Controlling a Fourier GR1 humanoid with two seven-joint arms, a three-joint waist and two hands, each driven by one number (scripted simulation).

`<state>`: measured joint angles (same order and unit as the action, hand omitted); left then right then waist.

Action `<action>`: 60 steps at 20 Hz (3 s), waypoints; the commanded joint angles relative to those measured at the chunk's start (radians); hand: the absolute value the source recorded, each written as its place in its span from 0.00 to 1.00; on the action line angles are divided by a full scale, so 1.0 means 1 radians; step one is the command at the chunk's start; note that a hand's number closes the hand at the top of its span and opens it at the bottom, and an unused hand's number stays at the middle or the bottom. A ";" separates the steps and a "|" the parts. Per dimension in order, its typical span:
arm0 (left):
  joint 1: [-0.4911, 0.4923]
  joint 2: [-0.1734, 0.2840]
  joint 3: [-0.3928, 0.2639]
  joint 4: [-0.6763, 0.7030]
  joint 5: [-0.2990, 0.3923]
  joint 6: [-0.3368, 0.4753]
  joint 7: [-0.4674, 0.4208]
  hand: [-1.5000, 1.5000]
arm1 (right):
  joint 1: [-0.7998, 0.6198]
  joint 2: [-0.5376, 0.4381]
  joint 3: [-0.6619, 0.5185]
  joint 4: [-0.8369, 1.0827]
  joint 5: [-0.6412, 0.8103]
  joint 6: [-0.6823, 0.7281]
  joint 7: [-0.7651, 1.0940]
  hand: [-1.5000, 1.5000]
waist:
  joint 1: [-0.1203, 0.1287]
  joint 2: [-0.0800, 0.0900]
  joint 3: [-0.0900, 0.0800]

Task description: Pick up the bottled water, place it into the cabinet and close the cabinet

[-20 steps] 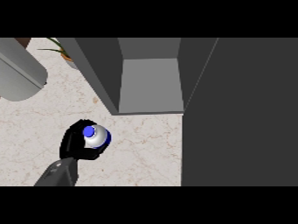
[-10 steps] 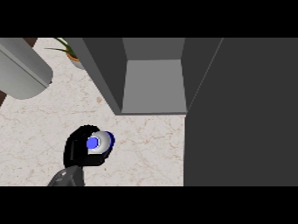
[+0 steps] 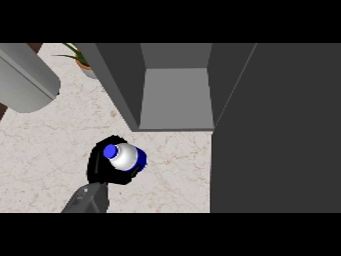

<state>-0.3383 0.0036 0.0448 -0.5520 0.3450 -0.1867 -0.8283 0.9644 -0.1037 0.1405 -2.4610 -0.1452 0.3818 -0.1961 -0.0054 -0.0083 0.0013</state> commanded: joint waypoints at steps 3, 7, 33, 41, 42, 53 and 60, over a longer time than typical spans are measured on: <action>-0.034 -0.004 -0.167 -0.222 0.136 0.165 0.173 1.00 | 0.026 0.005 -0.008 -0.026 -0.055 0.024 -0.021 0.00 | -0.004 -0.003 0.000; -0.045 -0.004 -0.313 -0.307 0.136 0.373 0.169 1.00 | 0.052 0.022 0.026 -0.075 -0.028 0.018 0.000 0.00 | -0.014 0.000 -0.001; -0.655 -0.003 -0.450 0.142 0.156 0.809 0.403 1.00 | -0.052 -0.006 -0.116 -0.033 -0.143 0.060 0.007 0.00 | -0.056 0.027 -0.002; -0.711 0.007 -0.318 0.310 0.212 0.851 0.357 1.00 | -0.122 -0.003 -0.132 0.028 -0.155 0.059 0.010 0.00 | -0.054 0.036 -0.002; -0.722 0.021 -0.301 0.324 0.219 0.850 0.345 1.00 | -0.096 -0.008 -0.116 0.004 -0.146 0.076 0.011 0.00 | -0.067 0.038 -0.003; -0.845 0.053 -0.333 0.455 0.138 0.935 0.303 0.00 | -0.126 -0.020 -0.159 0.022 -0.148 0.084 -0.004 0.00 | -0.088 0.044 -0.002; -0.833 0.065 -0.302 0.467 0.156 0.866 0.281 0.00 | -0.066 -0.037 -0.168 0.009 -0.190 0.135 -0.024 0.00 | -0.093 0.041 -0.003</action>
<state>-1.1711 0.0572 -0.2737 -0.0858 0.4927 0.7178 -0.5340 0.8640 -0.1273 -0.0052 -2.3941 -0.2364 0.5014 -0.2385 -0.1029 0.0360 -0.0017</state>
